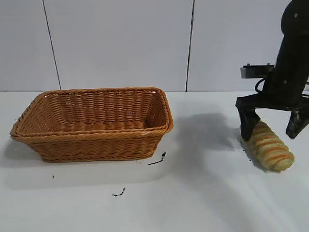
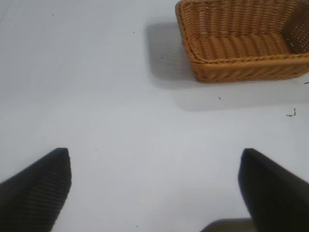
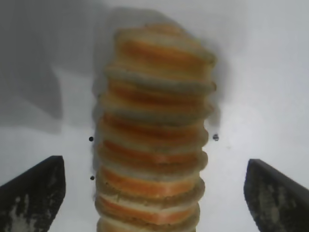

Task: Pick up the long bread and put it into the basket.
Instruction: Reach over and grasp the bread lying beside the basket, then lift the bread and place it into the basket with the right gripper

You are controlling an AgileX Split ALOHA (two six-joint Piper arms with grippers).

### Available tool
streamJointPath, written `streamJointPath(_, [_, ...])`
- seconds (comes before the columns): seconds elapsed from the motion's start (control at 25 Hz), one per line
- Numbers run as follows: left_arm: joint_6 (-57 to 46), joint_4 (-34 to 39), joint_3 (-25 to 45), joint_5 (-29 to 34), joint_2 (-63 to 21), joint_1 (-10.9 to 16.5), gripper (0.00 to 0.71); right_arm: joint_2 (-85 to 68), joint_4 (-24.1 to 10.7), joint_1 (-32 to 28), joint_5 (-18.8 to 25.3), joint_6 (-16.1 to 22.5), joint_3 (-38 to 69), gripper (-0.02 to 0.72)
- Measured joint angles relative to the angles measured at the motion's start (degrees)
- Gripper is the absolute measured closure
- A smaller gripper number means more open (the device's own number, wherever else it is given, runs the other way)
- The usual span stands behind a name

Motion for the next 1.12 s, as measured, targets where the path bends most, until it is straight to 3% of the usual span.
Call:
streamJointPath(0.16, [0.0,0.0,0.0,0.0,0.0,0.0,0.017,0.0,0.0,0.0,-0.45,0.0,0.0,0.018])
streamJointPath(0.2, [0.0,0.0,0.0,0.0,0.0,0.0,0.017,0.0,0.0,0.0,-0.45,0.0,0.0,0.05])
streamJointPath(0.28, [0.0,0.0,0.0,0.0,0.0,0.0,0.017,0.0,0.0,0.0,-0.45,0.0,0.0,0.174])
streamJointPath(0.4, [0.0,0.0,0.0,0.0,0.0,0.0,0.017,0.0,0.0,0.0,-0.45,0.0,0.0,0.469])
streamJointPath(0.48, [0.0,0.0,0.0,0.0,0.0,0.0,0.017,0.0,0.0,0.0,-0.45,0.0,0.0,0.561])
streamJointPath(0.88, [0.0,0.0,0.0,0.0,0.0,0.0,0.017,-8.95,-0.22,0.0,3.25,0.0,0.0,0.563])
streamJointPath(1.0, [0.0,0.0,0.0,0.0,0.0,0.0,0.017,-13.34,-0.22,0.0,5.96,0.0,-1.8,0.563])
streamJointPath(1.12, [0.0,0.0,0.0,0.0,0.0,0.0,0.017,-14.55,-0.22,0.0,11.33,-0.07,-7.63,0.577])
